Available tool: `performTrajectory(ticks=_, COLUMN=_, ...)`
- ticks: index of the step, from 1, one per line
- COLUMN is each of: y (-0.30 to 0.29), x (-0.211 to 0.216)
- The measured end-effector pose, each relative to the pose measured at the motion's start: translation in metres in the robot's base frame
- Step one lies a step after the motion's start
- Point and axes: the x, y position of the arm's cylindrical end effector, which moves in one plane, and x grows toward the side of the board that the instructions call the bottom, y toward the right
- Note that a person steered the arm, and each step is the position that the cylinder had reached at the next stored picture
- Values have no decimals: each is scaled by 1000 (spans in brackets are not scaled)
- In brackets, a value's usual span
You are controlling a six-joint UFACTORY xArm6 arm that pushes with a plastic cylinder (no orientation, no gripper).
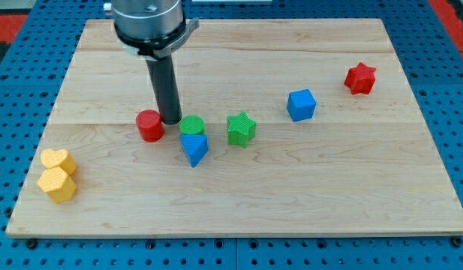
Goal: Push the green circle towards the left of green star
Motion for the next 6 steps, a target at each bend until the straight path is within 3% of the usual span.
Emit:
performTrajectory(ticks=1, y=5, x=25)
performTrajectory(ticks=2, y=73, x=26)
performTrajectory(ticks=3, y=93, x=21)
performTrajectory(ticks=5, y=88, x=-30)
performTrajectory(ticks=6, y=122, x=-5)
